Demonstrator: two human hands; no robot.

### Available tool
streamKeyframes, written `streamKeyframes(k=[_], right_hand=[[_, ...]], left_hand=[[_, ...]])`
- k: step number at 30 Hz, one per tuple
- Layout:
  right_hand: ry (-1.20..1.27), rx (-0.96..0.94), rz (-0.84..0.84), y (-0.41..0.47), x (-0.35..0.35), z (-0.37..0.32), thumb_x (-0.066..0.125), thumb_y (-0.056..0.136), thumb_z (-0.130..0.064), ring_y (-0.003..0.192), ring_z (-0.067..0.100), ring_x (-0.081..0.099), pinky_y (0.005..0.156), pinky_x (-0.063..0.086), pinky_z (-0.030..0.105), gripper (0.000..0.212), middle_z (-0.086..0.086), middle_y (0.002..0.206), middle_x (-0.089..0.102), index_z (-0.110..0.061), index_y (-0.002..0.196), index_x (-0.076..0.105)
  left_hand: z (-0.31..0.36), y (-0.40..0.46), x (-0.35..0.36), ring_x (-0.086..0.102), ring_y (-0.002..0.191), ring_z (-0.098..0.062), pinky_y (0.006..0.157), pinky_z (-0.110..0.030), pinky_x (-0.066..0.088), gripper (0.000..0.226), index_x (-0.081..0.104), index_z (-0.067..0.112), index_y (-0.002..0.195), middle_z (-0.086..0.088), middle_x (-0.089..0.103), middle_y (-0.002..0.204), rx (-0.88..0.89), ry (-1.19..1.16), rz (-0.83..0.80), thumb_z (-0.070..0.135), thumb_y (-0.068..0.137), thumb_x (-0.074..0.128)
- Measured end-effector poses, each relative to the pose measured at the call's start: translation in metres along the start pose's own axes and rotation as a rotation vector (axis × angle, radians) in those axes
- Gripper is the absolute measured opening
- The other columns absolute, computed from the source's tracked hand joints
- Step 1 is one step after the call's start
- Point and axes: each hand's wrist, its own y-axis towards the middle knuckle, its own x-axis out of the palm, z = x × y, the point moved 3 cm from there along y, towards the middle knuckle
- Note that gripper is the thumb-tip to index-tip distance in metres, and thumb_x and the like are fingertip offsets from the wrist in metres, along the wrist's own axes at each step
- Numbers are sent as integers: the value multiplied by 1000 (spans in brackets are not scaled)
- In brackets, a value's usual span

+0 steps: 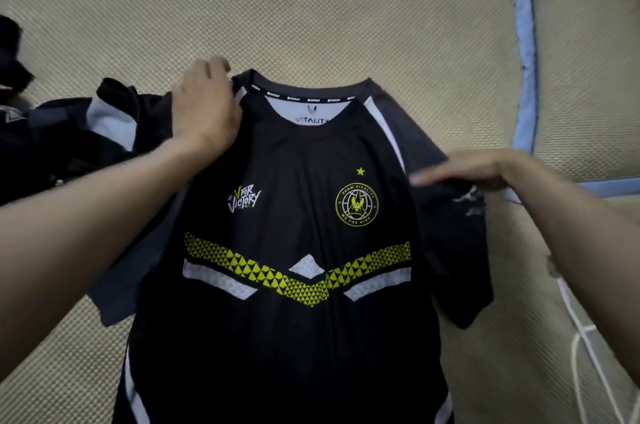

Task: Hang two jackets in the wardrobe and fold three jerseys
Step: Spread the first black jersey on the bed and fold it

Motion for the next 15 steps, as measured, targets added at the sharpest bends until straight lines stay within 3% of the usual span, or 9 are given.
streamKeyframes(k=[3,6,9,11,15], right_hand=[[-8,177,-167,-18,11,82,102,53,-27,117,35,69,109,48,53,83,17,123,72,-5,125,68],[235,123,-5,-40,18,124,92,70,-19,108,30,73,101,54,44,55,12,117,76,-8,120,71],[513,4,342,-52,14,146,83,82,-26,89,24,77,78,59,33,33,16,108,77,-6,107,76],[602,-68,555,-54,11,157,84,80,-29,90,24,77,81,59,33,33,11,103,79,-9,105,79],[868,-163,817,-58,9,181,87,79,-25,96,24,76,87,60,34,27,8,100,80,-13,102,79]], left_hand=[[66,-54,3,54,117,-38,103,-53,35,47,53,8,128,-18,53,134,467,114,28,13,83,40],[141,-133,35,50,133,-29,115,-52,30,60,57,11,133,-11,53,143,779,62,-193,30,80,37],[196,-197,69,38,146,-25,120,-56,25,72,47,9,147,-9,40,158,817,61,-366,45,87,32],[212,-219,87,25,152,-24,121,-59,17,77,34,11,155,-7,26,165,775,86,-429,51,89,30],[213,-234,107,5,156,-23,120,-63,4,84,12,16,161,-4,3,169,733,180,-433,60,94,34]])
